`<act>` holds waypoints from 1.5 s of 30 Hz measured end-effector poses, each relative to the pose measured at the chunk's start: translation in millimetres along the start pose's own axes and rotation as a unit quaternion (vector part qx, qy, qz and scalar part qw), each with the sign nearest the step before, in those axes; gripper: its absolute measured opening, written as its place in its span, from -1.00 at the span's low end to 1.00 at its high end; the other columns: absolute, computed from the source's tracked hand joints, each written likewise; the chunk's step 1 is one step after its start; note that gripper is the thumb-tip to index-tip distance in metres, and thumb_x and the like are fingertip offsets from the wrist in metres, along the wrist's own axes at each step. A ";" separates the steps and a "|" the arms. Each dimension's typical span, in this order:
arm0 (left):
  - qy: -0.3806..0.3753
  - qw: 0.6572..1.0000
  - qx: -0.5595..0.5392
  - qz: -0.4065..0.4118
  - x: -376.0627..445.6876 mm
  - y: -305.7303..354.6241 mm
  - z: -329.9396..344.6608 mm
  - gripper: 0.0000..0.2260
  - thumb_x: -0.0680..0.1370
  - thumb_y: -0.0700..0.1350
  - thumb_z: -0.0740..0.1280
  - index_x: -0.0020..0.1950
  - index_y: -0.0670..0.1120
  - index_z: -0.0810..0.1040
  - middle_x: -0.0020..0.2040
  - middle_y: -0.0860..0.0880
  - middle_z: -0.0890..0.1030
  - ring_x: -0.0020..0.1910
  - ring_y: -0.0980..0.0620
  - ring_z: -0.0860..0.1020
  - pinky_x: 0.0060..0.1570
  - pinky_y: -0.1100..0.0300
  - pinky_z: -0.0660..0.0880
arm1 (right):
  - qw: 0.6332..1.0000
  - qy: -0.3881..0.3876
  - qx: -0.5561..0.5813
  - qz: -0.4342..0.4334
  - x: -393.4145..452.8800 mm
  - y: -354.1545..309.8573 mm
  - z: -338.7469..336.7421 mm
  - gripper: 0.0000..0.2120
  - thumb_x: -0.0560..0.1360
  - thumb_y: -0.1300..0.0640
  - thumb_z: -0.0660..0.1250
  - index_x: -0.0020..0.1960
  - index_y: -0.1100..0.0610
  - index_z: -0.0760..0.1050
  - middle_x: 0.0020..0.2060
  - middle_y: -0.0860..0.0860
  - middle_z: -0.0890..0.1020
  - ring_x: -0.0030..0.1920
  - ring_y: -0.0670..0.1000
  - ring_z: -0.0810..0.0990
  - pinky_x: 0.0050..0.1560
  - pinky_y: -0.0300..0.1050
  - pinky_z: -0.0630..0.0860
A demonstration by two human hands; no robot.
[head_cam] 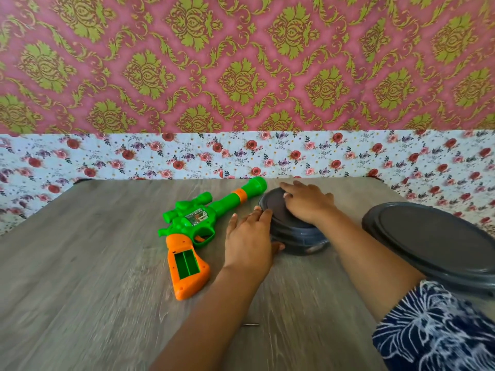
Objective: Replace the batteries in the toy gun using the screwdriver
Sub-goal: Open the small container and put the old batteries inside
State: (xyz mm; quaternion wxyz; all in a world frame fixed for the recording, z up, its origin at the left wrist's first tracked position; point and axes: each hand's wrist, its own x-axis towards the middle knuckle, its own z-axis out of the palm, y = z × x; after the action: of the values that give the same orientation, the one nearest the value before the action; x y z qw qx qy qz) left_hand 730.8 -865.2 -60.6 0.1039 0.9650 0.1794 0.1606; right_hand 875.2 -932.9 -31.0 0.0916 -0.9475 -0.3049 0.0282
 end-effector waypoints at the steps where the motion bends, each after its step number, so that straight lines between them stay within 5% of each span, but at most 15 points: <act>1: 0.003 1.000 0.000 0.001 -0.3 -0.1 0.5 -0.39 0.51 0.10 0.31 0.50 0.02 0.17 0.51 -0.04 0.24 0.46 -0.04 0.26 0.48 0.03 -0.02 | 1.000 -0.003 0.003 -0.005 0.5 1.4 0.5 -0.56 0.59 -0.05 -0.07 0.47 -0.21 0.05 0.52 -0.06 0.08 0.47 0.14 0.10 0.37 0.23 0.06; 9: 0.018 1.000 0.001 -0.007 -1.8 4.6 8.9 -0.33 0.50 0.18 0.29 0.51 0.00 0.12 0.54 -0.05 0.18 0.47 -0.04 0.23 0.46 0.02 0.03 | 0.999 0.033 -0.016 -0.025 4.2 3.5 0.0 -0.58 0.58 -0.05 -0.05 0.43 -0.15 0.15 0.43 0.03 0.31 0.34 0.22 0.32 0.31 0.19 0.21; 18: -0.013 0.999 -0.035 -0.019 -4.6 12.6 7.4 -0.18 0.44 0.33 0.24 0.54 -0.07 0.05 0.55 -0.12 0.10 0.49 -0.12 0.17 0.46 0.05 0.09 | 0.999 0.017 -0.031 0.002 8.5 3.7 8.0 -0.55 0.57 -0.11 -0.13 0.44 -0.07 0.05 0.43 0.09 0.22 0.38 0.25 0.19 0.28 0.26 0.14; 25: -0.024 0.990 -0.127 -0.059 -5.5 21.0 8.9 -0.20 0.47 0.25 0.29 0.54 -0.11 0.05 0.56 -0.16 0.07 0.50 -0.16 0.15 0.44 0.05 0.16 | 0.996 0.083 -0.042 -0.009 5.0 -2.4 7.9 -0.55 0.52 -0.23 0.01 0.32 -0.05 0.30 0.27 0.10 0.44 0.25 0.25 0.38 0.20 0.23 0.26; 38: -0.039 0.994 -0.099 -0.038 -5.5 14.7 6.6 -0.24 0.47 0.27 0.27 0.53 -0.06 0.11 0.54 -0.16 0.12 0.46 -0.24 0.23 0.39 -0.03 0.24 | 0.994 0.103 0.013 -0.026 -0.4 2.5 2.9 -0.67 0.59 -0.01 0.01 0.29 0.02 0.36 0.24 0.12 0.50 0.22 0.23 0.43 0.17 0.14 0.31; 42: 0.032 0.978 -0.204 -0.041 4.9 -2.8 0.9 -0.48 0.48 0.17 0.34 0.34 -0.07 0.45 0.28 -0.13 0.53 0.24 -0.13 0.49 0.18 0.10 0.41 | 0.994 0.069 0.076 -0.020 5.2 17.3 -7.4 -0.70 0.59 0.10 0.04 0.26 0.11 0.40 0.20 0.16 0.52 0.16 0.19 0.48 0.16 0.07 0.42; 45: 0.051 0.970 -0.223 -0.079 27.4 -7.4 1.4 -0.59 0.50 0.16 0.31 0.08 -0.18 0.55 -0.01 -0.19 0.61 0.01 -0.17 0.56 -0.08 0.08 0.47 | 0.997 0.032 0.074 0.015 12.6 27.5 -15.4 -0.69 0.59 0.12 0.04 0.27 0.16 0.39 0.18 0.19 0.51 0.11 0.16 0.50 0.03 -0.02 0.44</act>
State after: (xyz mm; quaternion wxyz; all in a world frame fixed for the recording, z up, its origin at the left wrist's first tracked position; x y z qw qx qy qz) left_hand 753.2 -848.2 -56.3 0.3194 0.8908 0.2196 0.2370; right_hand 902.9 -949.8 -21.1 0.1706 -0.9429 -0.2851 0.0221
